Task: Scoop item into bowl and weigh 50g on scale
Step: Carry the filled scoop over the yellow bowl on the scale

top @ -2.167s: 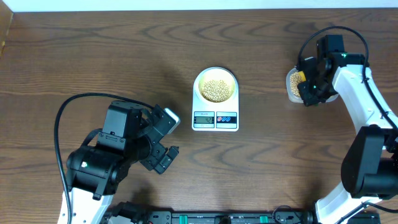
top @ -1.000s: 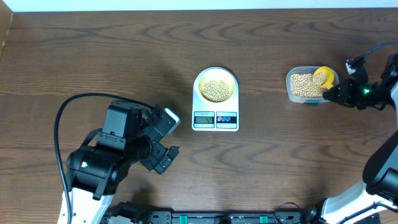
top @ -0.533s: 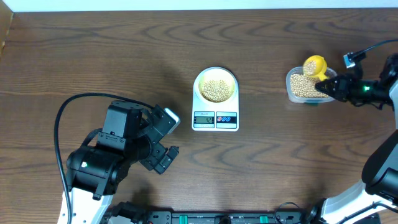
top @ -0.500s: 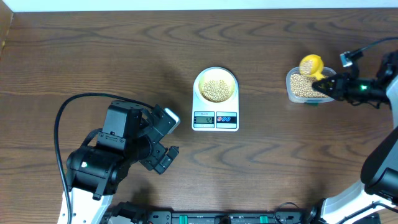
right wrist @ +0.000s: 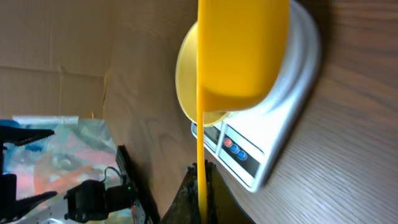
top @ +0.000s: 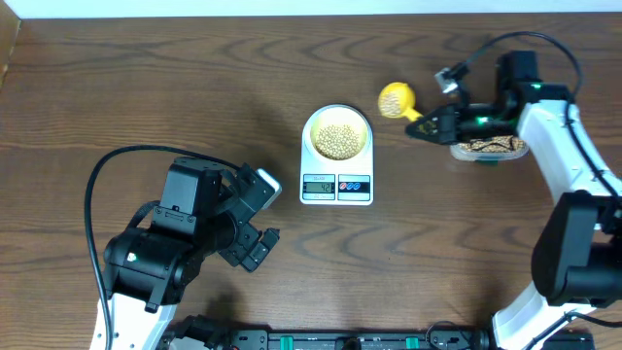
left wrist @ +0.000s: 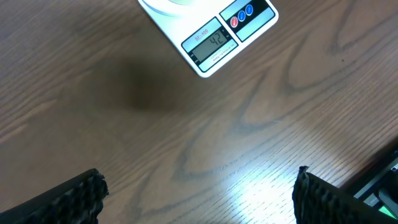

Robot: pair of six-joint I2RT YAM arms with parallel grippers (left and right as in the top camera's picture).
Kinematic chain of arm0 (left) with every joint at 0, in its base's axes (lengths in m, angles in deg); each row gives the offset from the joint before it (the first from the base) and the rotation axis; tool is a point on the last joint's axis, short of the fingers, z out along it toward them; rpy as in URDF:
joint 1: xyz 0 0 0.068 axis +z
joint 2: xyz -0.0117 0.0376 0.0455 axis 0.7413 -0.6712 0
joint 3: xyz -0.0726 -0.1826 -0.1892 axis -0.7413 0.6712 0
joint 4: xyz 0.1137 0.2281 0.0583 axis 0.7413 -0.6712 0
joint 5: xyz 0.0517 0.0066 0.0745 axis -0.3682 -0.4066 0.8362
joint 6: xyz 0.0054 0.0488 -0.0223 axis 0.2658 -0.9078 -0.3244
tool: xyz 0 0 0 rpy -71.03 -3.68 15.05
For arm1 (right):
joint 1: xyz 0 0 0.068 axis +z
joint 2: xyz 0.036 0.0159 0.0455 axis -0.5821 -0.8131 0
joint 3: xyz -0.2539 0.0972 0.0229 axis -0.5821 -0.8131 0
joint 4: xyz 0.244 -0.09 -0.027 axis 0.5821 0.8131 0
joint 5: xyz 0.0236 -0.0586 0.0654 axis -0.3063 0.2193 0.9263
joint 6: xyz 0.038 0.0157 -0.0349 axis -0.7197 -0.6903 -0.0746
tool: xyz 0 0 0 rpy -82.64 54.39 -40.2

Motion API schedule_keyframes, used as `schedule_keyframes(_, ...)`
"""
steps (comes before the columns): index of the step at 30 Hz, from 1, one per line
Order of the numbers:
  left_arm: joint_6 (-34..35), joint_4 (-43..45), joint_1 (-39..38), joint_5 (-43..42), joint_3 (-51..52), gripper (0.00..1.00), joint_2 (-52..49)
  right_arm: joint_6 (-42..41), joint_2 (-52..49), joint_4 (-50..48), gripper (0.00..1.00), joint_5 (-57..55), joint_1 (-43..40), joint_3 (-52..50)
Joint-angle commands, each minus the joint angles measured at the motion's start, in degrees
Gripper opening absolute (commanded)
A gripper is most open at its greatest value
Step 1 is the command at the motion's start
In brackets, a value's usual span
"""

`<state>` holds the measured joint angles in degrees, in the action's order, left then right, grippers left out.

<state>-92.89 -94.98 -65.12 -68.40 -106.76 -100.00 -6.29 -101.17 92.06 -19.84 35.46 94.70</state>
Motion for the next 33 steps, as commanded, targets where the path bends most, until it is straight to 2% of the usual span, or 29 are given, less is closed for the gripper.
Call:
schedule_keyframes(1, -0.3, -0.1, 0.3, 0.4, -1.8, 0.98, 0.0, -2.9, -0.7, -1.6, 0.01, 1.6, 3.2, 0.2)
schedule_keyframes(16, -0.3, -0.1, 0.3, 0.4, -1.8, 0.98, 0.0, -0.8, -0.7, -8.5, 0.01, -18.3, 16.4, 0.2)
schedule_keyframes(21, -0.3, -0.1, 0.3, 0.4, -1.8, 0.98, 0.0, 0.6, -0.7, -9.2, 0.01, -23.7, 18.7, 0.2)
schedule_keyframes(33, -0.3, -0.1, 0.3, 0.4, -1.8, 0.98, 0.0, 2.6, -0.7, -11.5, 0.01, -28.9, 21.1, 0.2)
